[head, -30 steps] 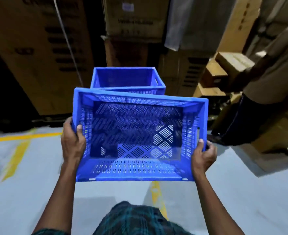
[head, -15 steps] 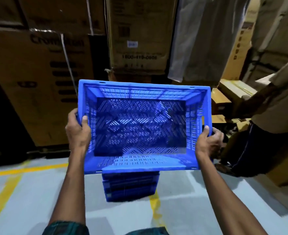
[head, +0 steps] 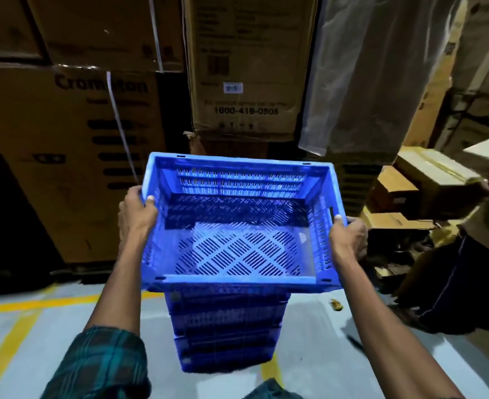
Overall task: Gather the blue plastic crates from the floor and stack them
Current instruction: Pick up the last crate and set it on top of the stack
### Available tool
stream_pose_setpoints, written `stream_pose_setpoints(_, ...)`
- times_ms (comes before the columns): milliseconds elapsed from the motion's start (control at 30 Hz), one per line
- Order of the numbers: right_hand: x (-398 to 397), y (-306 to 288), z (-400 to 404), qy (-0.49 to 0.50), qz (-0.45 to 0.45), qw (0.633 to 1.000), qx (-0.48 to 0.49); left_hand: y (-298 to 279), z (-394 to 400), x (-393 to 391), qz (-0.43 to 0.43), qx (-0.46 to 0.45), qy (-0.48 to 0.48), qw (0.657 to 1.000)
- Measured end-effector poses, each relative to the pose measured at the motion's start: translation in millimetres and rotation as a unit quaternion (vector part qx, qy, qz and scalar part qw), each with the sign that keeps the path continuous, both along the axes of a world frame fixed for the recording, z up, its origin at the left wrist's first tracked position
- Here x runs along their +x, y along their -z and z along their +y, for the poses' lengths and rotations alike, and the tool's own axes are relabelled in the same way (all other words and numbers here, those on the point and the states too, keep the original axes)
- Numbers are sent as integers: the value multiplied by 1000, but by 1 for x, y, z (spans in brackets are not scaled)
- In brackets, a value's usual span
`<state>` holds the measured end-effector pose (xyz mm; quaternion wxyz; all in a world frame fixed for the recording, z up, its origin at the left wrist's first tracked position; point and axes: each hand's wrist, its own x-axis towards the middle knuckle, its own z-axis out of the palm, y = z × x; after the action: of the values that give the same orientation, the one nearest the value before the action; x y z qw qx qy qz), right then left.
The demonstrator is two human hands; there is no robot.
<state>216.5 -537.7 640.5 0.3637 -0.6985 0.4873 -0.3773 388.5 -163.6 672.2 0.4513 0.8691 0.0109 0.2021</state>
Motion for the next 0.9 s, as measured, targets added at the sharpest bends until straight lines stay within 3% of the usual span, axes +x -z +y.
stream_pose_setpoints(233,36,-27,-33,-68,107,992,-14,-3,-12,35,46,115,-28,992)
stream_pose_setpoints(333,50,-44,-39,-98,174,980,-15,-13,-19,46,65,169,6,983)
stream_pose_setpoints(467,68,-61,-41,-108,239,964,-30,-18,-35,52,24,274,65,959)
stream_pose_setpoints(567,81,-71,-48,-135,260,956,1,-20,-60,36,2,287,95,953)
stream_pose_setpoints(667,90,-79,-52,-140,275,951,17,-29,-83,5,51,287,197,936)
stream_pose_setpoints(800,99,-86,-55,-159,299,941,20,-40,-109,-52,108,248,377,886)
stream_pose_setpoints(900,101,-89,-58,-183,302,935,33,-32,-123,-79,72,289,371,880)
